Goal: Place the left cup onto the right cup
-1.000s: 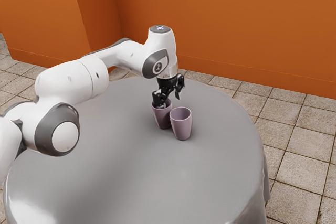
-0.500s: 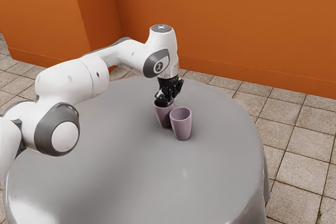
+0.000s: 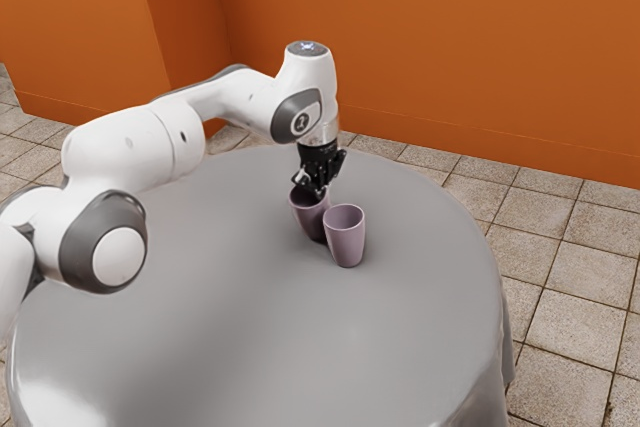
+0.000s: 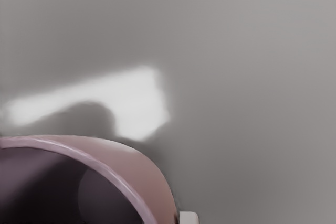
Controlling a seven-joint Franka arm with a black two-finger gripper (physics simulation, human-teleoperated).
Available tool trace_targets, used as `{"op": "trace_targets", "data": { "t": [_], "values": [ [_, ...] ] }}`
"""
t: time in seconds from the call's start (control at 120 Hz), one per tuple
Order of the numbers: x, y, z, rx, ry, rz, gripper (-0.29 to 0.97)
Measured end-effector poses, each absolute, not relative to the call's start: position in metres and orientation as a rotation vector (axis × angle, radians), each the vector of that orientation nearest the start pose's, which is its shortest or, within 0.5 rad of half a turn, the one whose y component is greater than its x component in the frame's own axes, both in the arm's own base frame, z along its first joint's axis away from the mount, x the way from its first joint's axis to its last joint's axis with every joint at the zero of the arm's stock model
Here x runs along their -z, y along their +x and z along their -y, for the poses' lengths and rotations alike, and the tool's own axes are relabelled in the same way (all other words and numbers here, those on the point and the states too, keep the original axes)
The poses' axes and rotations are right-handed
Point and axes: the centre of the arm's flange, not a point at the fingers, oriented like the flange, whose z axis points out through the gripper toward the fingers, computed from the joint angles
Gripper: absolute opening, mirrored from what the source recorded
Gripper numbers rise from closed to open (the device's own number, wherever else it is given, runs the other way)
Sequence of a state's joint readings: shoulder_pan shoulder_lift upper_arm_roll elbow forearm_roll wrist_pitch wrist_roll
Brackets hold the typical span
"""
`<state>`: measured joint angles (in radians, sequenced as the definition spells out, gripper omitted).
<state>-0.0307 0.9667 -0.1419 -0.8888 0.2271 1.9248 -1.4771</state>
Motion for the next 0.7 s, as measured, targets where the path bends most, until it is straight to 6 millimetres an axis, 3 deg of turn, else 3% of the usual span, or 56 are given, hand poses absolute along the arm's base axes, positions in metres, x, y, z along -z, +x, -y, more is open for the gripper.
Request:
{"op": "trace_targets", "data": {
  "t": [0.325, 0.5, 0.6, 0.7],
  "values": [
    [-0.349, 0.785, 0.064, 0.233, -2.459, 1.885, -0.11],
    [-0.385, 0.779, 0.061, 0.286, -2.450, 1.876, -0.11],
    [-0.401, 0.776, 0.066, 0.287, -2.458, 1.873, -0.11],
    [-0.412, 0.772, 0.085, 0.278, -2.481, 1.849, -0.11]
  ]
}}
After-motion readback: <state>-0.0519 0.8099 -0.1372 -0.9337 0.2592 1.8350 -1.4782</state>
